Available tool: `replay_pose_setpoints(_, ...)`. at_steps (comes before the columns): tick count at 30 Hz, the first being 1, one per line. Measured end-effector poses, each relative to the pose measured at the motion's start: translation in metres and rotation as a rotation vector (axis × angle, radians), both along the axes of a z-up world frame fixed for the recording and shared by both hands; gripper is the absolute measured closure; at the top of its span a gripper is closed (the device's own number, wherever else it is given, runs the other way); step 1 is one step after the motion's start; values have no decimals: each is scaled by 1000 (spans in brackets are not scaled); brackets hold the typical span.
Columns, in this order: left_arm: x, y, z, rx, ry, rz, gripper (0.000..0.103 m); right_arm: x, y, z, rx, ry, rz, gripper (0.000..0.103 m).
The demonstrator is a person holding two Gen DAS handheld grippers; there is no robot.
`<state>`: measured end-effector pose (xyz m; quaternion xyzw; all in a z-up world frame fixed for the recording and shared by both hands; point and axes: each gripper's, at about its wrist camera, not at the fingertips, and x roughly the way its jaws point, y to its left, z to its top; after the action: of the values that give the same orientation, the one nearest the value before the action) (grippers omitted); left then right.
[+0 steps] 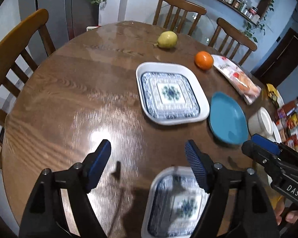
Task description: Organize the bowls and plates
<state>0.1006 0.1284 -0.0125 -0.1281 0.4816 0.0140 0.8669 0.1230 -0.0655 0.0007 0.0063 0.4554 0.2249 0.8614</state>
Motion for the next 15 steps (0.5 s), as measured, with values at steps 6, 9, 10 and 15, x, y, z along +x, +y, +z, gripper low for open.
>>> replay_pose_setpoints(6, 40, 10, -8, 37, 11, 38, 27, 46, 10, 1, 16, 14, 28, 53)
replay_pose_setpoints(9, 56, 15, -18, 39, 30, 53, 28, 73, 19, -5, -15, 11, 32, 53)
replay_pose_setpoints(10, 61, 16, -21, 33, 33, 53, 28, 85, 24, -8, -30, 12, 42, 53)
replay_pose_setpoints(15, 80, 16, -31, 51, 37, 46, 28, 126, 39, -26, -54, 46, 56, 53)
